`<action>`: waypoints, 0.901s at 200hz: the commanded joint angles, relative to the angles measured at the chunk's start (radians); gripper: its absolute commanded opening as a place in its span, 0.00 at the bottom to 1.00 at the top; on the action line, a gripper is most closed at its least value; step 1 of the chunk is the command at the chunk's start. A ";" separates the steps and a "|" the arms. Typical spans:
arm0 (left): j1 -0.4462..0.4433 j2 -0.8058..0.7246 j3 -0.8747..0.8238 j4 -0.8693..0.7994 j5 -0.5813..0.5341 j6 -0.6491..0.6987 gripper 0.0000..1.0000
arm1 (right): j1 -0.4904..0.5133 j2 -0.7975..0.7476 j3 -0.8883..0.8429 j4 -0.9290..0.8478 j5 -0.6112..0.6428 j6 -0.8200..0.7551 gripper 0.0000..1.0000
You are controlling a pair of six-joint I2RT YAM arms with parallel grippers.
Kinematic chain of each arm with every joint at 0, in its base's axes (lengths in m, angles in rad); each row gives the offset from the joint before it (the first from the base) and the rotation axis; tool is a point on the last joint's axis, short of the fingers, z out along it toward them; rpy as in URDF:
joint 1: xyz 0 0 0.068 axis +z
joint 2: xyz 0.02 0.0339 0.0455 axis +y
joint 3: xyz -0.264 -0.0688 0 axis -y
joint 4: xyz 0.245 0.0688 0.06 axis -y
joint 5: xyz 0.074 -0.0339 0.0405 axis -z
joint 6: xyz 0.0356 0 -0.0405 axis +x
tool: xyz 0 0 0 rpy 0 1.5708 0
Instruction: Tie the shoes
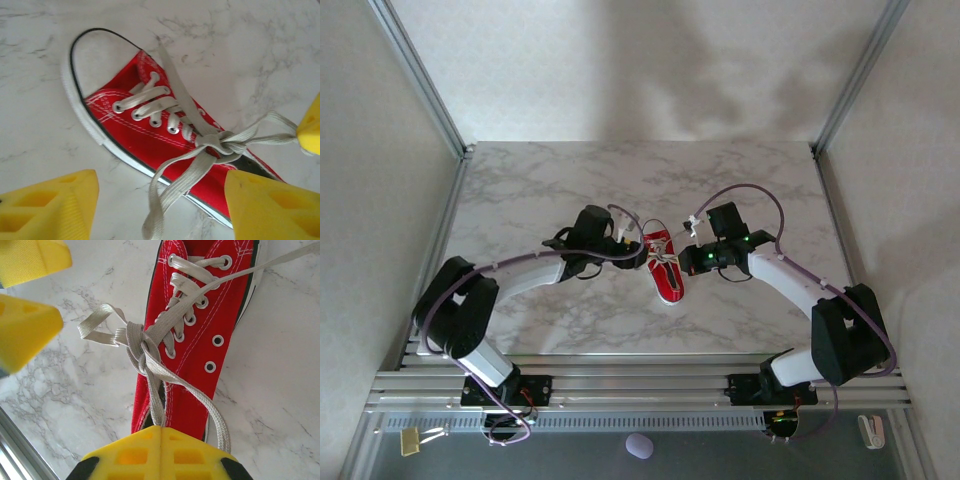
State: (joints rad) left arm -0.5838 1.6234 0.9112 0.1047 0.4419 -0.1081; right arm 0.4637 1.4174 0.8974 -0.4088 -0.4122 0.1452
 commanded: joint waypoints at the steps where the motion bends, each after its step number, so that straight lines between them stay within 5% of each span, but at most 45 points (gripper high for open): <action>1: -0.004 0.054 0.067 -0.065 0.122 0.088 0.72 | 0.011 0.011 0.021 -0.014 -0.003 -0.009 0.00; 77: -0.002 0.174 0.143 -0.094 0.204 0.112 0.71 | 0.017 0.019 0.021 -0.006 -0.006 -0.006 0.00; 118: 0.003 0.163 0.133 -0.089 0.210 0.108 0.45 | 0.021 0.026 0.021 -0.002 -0.008 -0.006 0.00; 180: 0.006 0.123 0.112 -0.086 0.213 0.101 0.32 | 0.025 0.032 0.023 0.002 -0.007 -0.001 0.00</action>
State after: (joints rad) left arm -0.5827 1.7882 1.0267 0.0238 0.6338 -0.0105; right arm 0.4786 1.4384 0.8974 -0.4076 -0.4129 0.1455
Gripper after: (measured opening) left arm 0.323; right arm 0.040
